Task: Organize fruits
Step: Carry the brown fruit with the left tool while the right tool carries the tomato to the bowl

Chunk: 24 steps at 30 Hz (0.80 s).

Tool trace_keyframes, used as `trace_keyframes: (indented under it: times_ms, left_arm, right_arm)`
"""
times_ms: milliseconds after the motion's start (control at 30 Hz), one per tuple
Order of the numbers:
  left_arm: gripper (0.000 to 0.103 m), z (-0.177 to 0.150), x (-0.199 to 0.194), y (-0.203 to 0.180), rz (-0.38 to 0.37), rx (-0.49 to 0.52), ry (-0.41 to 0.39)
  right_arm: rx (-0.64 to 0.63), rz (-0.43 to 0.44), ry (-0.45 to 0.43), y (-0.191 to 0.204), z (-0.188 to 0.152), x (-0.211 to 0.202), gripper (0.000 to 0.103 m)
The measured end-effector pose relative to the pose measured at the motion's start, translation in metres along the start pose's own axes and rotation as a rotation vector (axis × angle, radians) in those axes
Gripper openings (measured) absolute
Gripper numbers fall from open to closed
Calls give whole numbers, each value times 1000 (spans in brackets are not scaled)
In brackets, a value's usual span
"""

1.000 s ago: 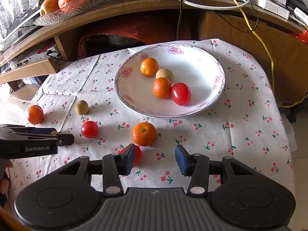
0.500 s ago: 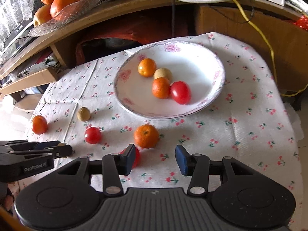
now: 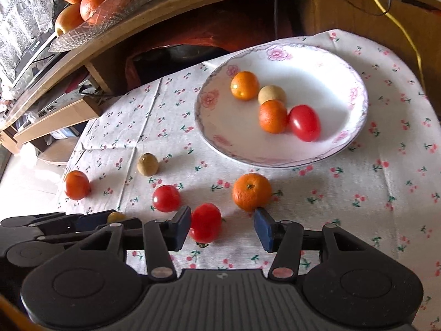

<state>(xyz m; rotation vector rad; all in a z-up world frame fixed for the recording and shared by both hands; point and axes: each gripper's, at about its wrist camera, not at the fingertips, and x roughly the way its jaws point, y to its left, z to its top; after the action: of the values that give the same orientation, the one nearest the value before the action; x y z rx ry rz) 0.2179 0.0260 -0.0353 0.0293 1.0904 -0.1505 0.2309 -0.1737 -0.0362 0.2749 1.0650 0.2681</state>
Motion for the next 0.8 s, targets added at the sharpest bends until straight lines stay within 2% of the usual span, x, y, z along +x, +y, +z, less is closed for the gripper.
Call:
trace_keyframes:
  times_ms: [100, 267, 467, 600, 800]
  left_arm:
    - [40, 0, 0, 1, -1, -1, -1]
    - [40, -1, -1, 1, 2, 3, -2]
    - [40, -1, -1, 0, 10, 14, -3]
    - [40, -3, -1, -1, 17, 31, -5]
    - [40, -3, 0, -2, 22, 52, -17]
  right_arm:
    - [-5, 22, 22, 4, -2, 6, 51]
    - [-72, -3, 5, 15, -3, 9, 50]
    - [-245, -33, 4, 39, -13, 11, 30]
    - [-345, -64, -9, 50, -22, 10, 29]
    - [-359, -63, -15, 49, -23, 6, 29]
